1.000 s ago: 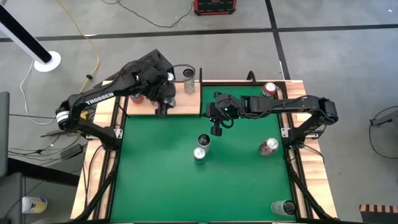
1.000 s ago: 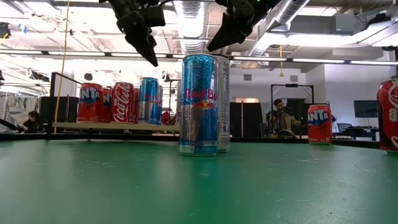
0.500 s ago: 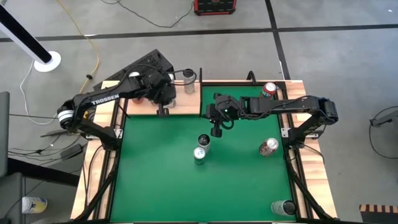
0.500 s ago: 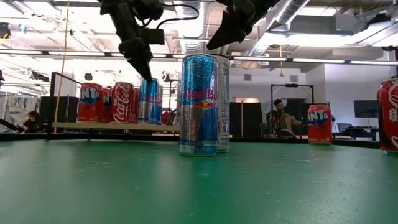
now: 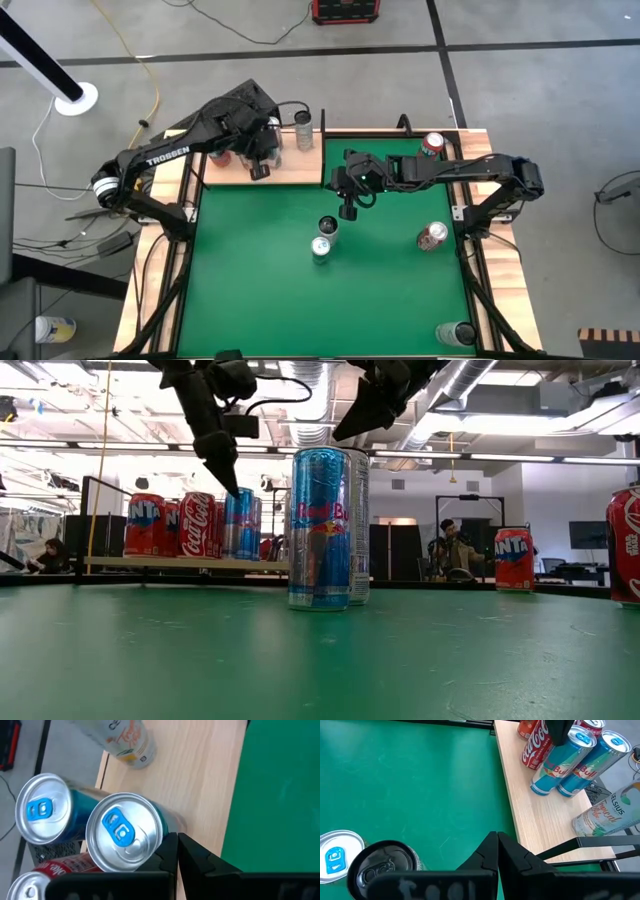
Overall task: Place canned beverage on shelf
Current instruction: Put the left blue soda can on the shelf aligned with the other blue soda can
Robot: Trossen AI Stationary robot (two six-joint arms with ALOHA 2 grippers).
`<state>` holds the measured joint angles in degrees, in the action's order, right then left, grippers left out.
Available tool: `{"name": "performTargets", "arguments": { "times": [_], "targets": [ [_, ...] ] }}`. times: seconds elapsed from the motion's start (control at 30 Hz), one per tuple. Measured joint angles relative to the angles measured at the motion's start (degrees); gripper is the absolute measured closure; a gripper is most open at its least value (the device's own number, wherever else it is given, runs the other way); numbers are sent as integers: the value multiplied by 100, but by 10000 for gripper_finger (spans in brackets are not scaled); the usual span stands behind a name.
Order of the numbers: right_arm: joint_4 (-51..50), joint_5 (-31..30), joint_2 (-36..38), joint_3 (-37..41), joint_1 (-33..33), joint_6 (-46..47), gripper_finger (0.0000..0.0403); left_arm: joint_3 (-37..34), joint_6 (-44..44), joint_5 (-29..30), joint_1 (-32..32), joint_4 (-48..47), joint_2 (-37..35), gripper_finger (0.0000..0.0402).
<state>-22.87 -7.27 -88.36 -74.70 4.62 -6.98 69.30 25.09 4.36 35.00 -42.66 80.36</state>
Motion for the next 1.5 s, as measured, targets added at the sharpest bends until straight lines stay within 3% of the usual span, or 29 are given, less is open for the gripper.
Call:
{"name": "performTargets", "arguments": {
  "times": [1.5],
  "targets": [
    [-3,-2,0,0,-13,262,378,-20,66,149,111,88,37,402]
  ]
}}
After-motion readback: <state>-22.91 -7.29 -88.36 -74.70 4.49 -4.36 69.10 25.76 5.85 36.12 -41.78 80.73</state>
